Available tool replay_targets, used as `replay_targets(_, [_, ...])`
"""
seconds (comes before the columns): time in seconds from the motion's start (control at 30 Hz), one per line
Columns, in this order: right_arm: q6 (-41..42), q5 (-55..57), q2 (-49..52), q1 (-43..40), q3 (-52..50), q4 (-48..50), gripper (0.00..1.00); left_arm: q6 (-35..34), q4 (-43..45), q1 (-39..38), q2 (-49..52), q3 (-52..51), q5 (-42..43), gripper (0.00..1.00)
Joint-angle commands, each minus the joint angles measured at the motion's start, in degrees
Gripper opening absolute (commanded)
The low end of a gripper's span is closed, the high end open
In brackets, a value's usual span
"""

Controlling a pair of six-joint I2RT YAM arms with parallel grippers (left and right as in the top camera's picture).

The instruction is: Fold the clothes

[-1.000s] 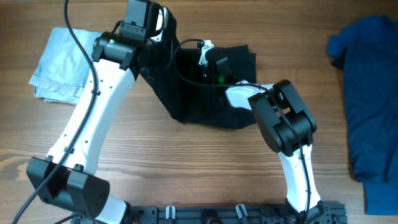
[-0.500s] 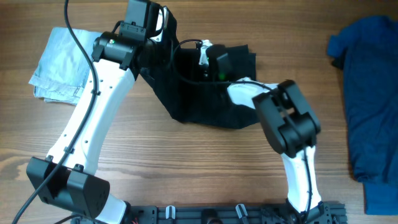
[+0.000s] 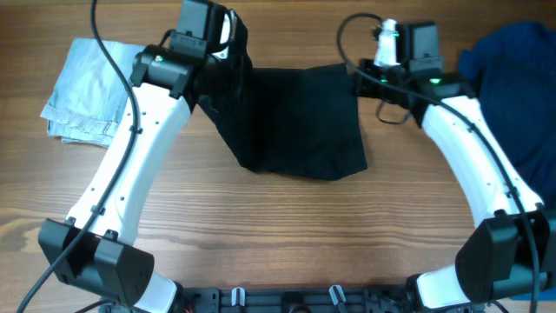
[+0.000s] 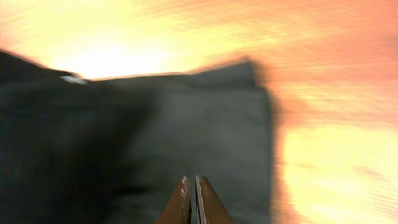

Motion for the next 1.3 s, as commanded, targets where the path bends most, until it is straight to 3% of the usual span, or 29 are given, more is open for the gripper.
replay_targets(0.0, [-4.0,9.9,2.9,-2.9,-2.1,-3.8,0.04,-1.2,0.5,-3.8,-1.1,1.5,0.9,0.04])
replay_targets(0.33, [-5.3,10.7,5.1,-12.1,-4.6,-7.0,0.04,-5.5,4.2,-8.8,6.2,1.5,1.2,0.04])
replay_targets(0.6, [-5.3,10.7,5.4,-13.5,-6.3,-9.3,0.04,-10.5,12.0,-11.2,8.3,1.5,2.8,0.04])
replay_targets(0.83, [-5.1,10.5,5.5,-13.6,-10.3,-5.0,0.04,-10.7,12.4,-14.7,8.3,1.5,6.4,0.04])
replay_targets(1.13, [-3.4,2.3,5.6,-13.5,-14.1,0.2,0.04,-12.2,12.9,-20.0,8.7,1.5,6.1,0.04])
replay_targets(1.27, [-3.5,-1.1,5.6,-13.5,-15.3,1.6,0.04,-13.4,13.3,-21.0,10.2,1.5,1.5,0.04])
